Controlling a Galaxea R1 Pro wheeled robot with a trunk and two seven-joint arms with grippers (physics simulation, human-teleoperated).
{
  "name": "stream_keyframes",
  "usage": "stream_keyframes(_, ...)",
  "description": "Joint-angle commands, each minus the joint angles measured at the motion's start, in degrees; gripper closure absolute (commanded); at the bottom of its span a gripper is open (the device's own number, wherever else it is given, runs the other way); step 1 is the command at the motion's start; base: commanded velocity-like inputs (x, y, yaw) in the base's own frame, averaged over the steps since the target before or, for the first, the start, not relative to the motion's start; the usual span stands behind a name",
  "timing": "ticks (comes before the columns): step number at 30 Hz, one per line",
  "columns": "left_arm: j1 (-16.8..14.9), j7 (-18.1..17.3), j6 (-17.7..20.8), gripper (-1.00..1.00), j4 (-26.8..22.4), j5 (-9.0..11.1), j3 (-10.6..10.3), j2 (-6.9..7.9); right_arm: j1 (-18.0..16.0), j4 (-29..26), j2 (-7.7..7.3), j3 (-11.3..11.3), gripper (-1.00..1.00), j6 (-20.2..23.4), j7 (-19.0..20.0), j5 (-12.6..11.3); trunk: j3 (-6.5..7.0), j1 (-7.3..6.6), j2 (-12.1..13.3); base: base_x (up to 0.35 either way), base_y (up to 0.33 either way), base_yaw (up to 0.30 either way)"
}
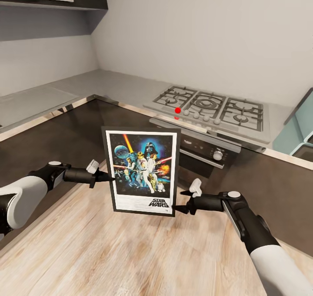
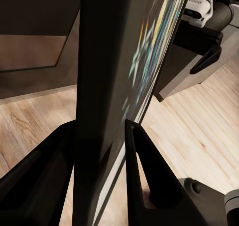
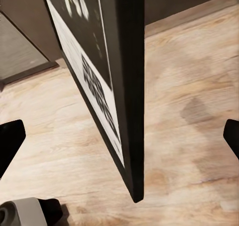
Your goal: Pick up the poster from the kitchen countertop and hang it on one of the wall nails in the kitchen.
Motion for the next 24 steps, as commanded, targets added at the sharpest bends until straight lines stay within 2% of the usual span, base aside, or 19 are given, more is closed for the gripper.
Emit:
stream_keyframes(1,-0.04,-0.09,-0.44,1.0,-0.01,-0.4,0.5,0.0,-0.03,-0.08,0.06,0.04,-1.0,0.54,0.17,0.11,-0.05,0.0,-0.03,0.0,0.0,0.0)
stream_keyframes(6,-0.04,-0.09,-0.44,1.0,-0.01,-0.4,0.5,0.0,-0.08,0.06,0.65,0.04,-1.0,0.48,0.17,0.17,-0.05,0.0,-0.03,0.0,0.0,0.0)
stream_keyframes(12,-0.04,-0.09,-0.52,1.0,-0.01,-0.4,0.5,0.0,-1.12,3.38,1.62,0.04,-1.0,0.19,0.17,0.2,-0.05,0.0,-0.03,0.0,0.0,0.0)
stream_keyframes(24,-0.04,-0.09,-0.53,1.0,-0.01,-0.4,0.5,0.0,-1.38,3.99,1.8,0.04,-1.0,0.07,0.17,0.2,-0.05,0.0,-0.03,0.0,0.0,0.0)
